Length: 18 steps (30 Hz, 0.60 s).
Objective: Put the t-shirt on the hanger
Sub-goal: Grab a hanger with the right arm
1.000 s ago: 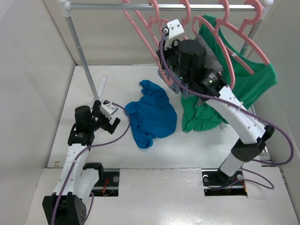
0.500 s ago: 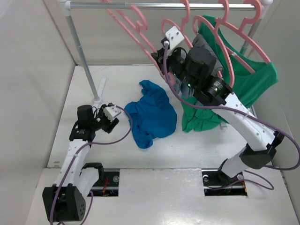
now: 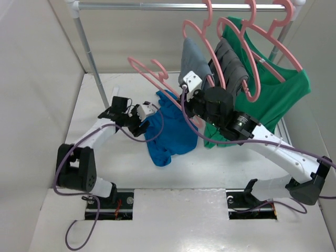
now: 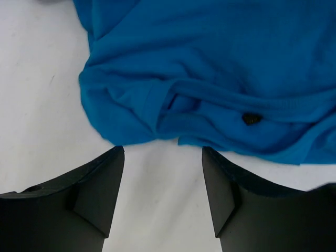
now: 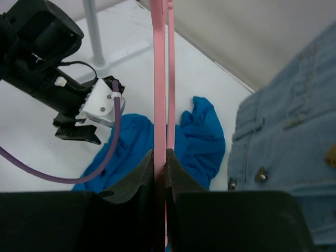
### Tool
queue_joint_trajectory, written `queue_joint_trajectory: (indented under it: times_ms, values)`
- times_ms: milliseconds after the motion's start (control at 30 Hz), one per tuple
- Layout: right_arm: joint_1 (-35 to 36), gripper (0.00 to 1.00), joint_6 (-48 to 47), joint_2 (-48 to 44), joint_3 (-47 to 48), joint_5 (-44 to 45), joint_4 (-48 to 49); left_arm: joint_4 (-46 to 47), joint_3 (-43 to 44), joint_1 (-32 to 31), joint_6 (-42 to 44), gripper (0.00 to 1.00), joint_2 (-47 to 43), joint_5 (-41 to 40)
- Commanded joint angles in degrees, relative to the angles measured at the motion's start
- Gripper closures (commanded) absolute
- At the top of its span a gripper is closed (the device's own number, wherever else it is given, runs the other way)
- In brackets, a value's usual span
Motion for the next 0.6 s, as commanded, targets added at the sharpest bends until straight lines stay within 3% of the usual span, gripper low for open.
queue_joint_trajectory:
  times_ms: [0, 400, 500, 567]
  values:
    - [0.11, 1.00, 3.84, -3.04, -1.58, 6.95, 0.49, 1.23, 2.72, -3.56, -4.15, 0.42, 2.73, -3.78]
    - [-3.49, 1.00, 7.89, -6.65, -8.44, 6.26, 1.01, 13.90, 5.80, -5.41, -5.48, 0.51, 12.58, -13.98]
    - [-3.49, 1.00, 8.41, -6.65, -8.44, 6.26, 1.01, 13.38, 5.28, -5.94, -2.58, 0.58, 13.12, -13.98]
    - [-4.10, 1.00, 8.42, -6.65, -8.44, 6.26, -0.74, 13.37, 4.40, -5.94, -1.96, 0.74, 13.12, -13.98]
